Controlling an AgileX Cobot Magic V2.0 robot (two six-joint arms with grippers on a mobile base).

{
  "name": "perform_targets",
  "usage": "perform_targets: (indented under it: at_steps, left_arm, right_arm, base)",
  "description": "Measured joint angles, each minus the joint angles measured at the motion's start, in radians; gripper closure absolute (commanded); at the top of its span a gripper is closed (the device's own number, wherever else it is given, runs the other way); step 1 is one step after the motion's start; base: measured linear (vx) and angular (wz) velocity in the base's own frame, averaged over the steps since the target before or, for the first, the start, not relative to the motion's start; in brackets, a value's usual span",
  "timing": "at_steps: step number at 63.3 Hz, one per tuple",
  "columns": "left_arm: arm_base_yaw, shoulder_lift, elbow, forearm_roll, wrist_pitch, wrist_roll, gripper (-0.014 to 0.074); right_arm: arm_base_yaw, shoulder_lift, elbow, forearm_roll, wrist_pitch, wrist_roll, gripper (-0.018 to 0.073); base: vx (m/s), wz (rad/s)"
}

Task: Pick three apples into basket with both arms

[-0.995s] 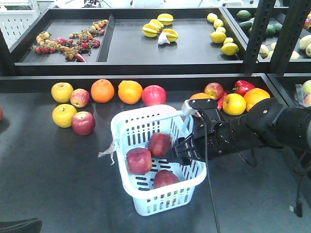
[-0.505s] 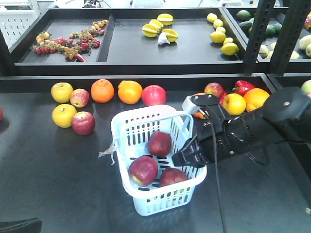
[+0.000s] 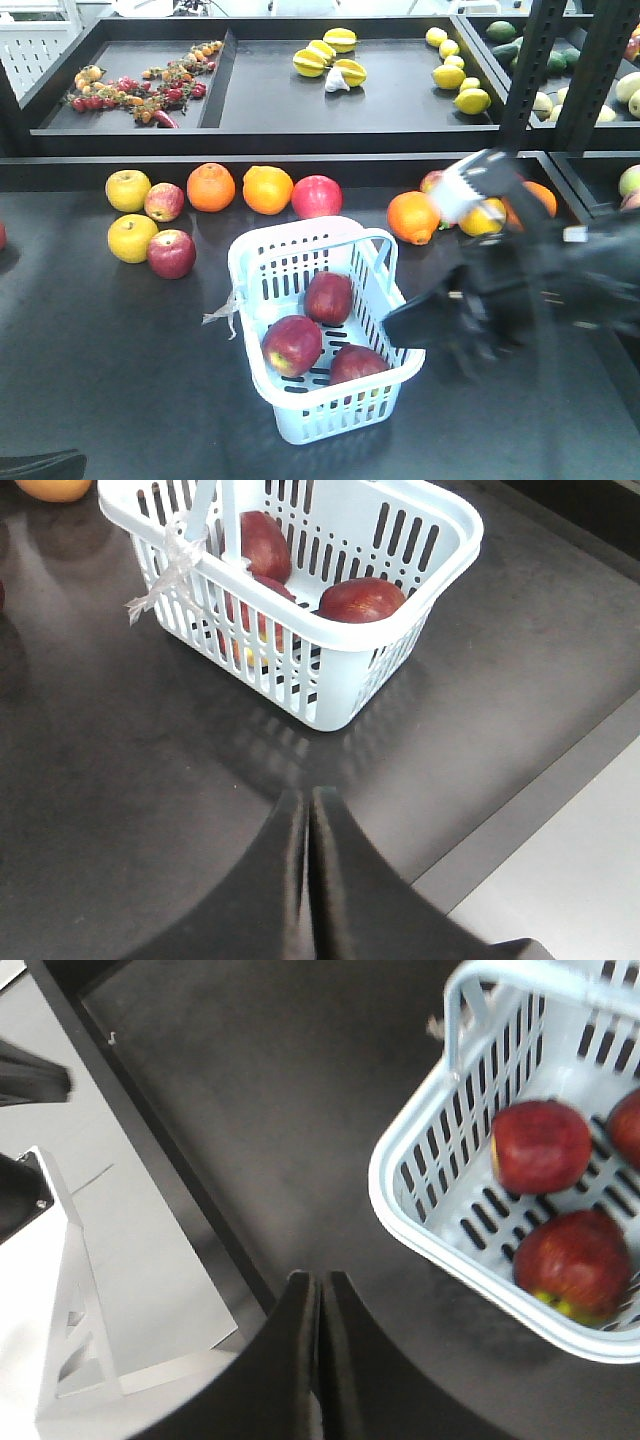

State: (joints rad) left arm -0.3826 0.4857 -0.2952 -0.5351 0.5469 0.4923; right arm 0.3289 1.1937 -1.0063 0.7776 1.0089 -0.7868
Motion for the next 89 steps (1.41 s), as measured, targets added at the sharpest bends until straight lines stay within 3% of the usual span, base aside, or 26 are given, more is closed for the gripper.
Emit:
perform_targets:
  at_steps: [18, 49, 71, 89]
  left_arm:
    - [0.000, 0.000, 0.000, 0.000, 0.000, 0.000, 0.0603]
    - [0.000, 0.000, 0.000, 0.000, 0.000, 0.000, 0.0603]
    - [0.000, 0.000, 0.000, 0.000, 0.000, 0.000, 0.0603]
    - [0.000, 0.000, 0.000, 0.000, 0.000, 0.000, 0.0603]
  right_arm:
    - [0.000, -0.314, 0.061, -0.105, 0.012, 0.025, 0.0564]
    - [0.000, -0.830, 0.505, -0.187, -0.140, 0.189, 0.0564]
    - [0.000, -0.922, 0.609, -0.428, -0.268, 0.362, 0.0564]
    - [0.000, -0.922, 0.611, -0.480, -0.362, 0.394, 0.0564]
  base:
    - [0.00, 0.00]
    - [0.00, 0.00]
    - [0.00, 0.00]
    - [0.00, 0.00]
